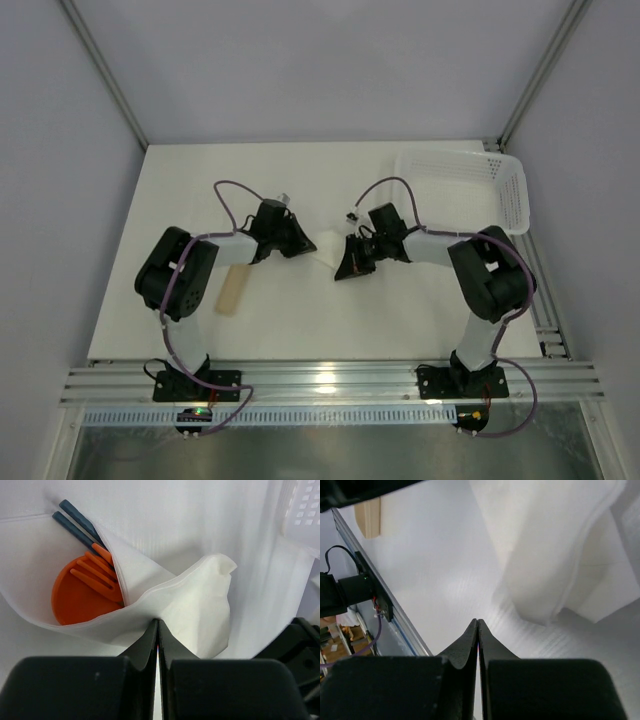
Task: Place the utensils on the paper napkin and roll it up
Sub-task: Roll the napkin at the center of the board.
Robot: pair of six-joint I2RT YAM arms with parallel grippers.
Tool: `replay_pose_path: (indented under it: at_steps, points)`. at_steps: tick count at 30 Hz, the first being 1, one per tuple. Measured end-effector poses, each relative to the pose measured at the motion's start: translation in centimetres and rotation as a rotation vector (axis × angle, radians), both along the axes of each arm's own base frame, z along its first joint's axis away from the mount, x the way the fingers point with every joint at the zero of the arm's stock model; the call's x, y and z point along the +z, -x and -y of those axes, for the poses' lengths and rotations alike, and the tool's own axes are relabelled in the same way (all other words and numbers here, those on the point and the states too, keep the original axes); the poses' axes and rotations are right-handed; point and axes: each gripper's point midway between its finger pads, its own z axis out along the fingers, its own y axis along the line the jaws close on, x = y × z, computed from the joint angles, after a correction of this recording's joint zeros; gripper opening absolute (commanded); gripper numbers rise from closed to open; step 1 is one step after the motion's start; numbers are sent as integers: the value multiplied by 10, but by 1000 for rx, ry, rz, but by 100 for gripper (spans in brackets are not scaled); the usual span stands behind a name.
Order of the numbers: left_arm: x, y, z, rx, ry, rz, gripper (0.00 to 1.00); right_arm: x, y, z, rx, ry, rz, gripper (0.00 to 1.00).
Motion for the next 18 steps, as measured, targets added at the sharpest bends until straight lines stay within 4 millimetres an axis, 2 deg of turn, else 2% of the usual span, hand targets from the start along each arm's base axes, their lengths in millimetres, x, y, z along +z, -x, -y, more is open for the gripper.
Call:
replay_pose_path:
  at_steps: [2, 6, 9, 12, 18]
  points:
    - [0, 0, 0, 0, 0, 0, 0, 17, -8, -3, -4, 1, 33, 4]
    - [0, 0, 0, -1, 2, -1, 0, 52, -37, -17, -4, -27, 129, 4]
    - [0, 0, 0, -2, 2, -1, 0, 65, -56, -25, -4, -45, 172, 4]
    - [0, 0, 0, -2, 3, -1, 0, 56, -70, -30, -9, -41, 161, 4]
    - [0, 0, 0, -2, 3, -2, 0, 9, -74, -25, -28, 6, 59, 4]
